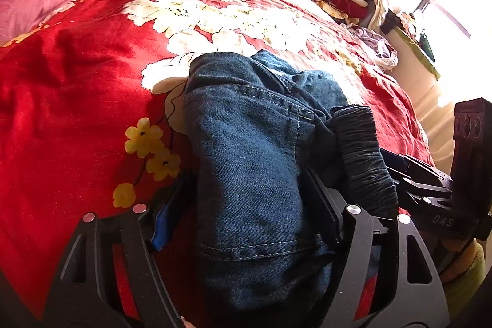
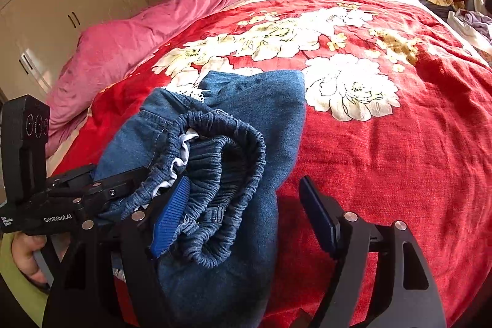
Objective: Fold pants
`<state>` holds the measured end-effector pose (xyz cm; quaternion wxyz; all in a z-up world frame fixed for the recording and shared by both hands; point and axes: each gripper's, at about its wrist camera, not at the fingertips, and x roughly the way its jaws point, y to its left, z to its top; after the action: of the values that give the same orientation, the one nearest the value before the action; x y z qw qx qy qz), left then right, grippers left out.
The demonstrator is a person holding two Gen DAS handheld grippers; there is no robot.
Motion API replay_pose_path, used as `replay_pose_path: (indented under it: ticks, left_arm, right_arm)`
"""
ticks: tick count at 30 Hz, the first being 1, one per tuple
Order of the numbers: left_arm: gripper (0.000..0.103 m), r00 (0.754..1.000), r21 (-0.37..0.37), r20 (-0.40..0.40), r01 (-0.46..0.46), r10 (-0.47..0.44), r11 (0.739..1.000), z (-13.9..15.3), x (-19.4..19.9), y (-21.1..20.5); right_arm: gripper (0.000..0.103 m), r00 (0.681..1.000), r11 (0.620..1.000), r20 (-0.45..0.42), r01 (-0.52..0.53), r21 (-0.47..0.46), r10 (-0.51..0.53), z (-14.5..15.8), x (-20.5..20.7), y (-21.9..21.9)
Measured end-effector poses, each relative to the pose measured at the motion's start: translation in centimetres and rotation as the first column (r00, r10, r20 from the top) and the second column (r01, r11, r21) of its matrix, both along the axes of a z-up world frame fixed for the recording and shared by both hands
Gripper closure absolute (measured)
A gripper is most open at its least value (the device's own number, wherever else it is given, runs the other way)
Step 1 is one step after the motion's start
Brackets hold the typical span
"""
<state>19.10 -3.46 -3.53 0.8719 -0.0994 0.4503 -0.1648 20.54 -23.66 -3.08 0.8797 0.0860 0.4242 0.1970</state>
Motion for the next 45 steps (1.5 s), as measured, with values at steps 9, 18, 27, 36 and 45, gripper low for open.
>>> replay_pose_path:
  ticks: [9, 18, 27, 36, 45]
  left_arm:
    - [0.023, 0.999, -0.012, 0.049, -0.016, 0.016, 1.0, 2.6, -2.1, 0.7]
    - [0.01, 0.991, 0.014, 0.13, -0.035, 0.033, 0.999, 5.8, -5.7, 1.2]
    - [0.01, 0.984, 0.045, 0.166, -0.078, 0.07, 0.996, 7.2, -9.8, 1.9]
    - [0.01, 0.982, 0.07, 0.176, -0.079, 0.065, 0.994, 7.3, -13.5, 2.3]
    - [0.01, 0.981, 0.11, 0.184, -0.084, 0.063, 0.99, 6.8, -16.8, 2.3]
  right_arm:
    - [0.016, 0.995, 0.999, 0.093, 0.044, 0.03, -0.047, 2.9, -2.6, -1.4]
    - [0.006, 0.976, 0.999, 0.216, 0.033, 0.005, -0.034, 6.6, -7.4, -0.8]
    - [0.006, 0.946, 0.996, 0.319, 0.078, -0.054, -0.057, 8.4, -12.1, -0.8]
    - [0.005, 0.942, 0.993, 0.326, 0.104, -0.058, -0.079, 9.0, -15.6, -1.0]
    - [0.005, 0.954, 0.994, 0.287, 0.101, -0.052, -0.082, 8.0, -18.3, -0.6]
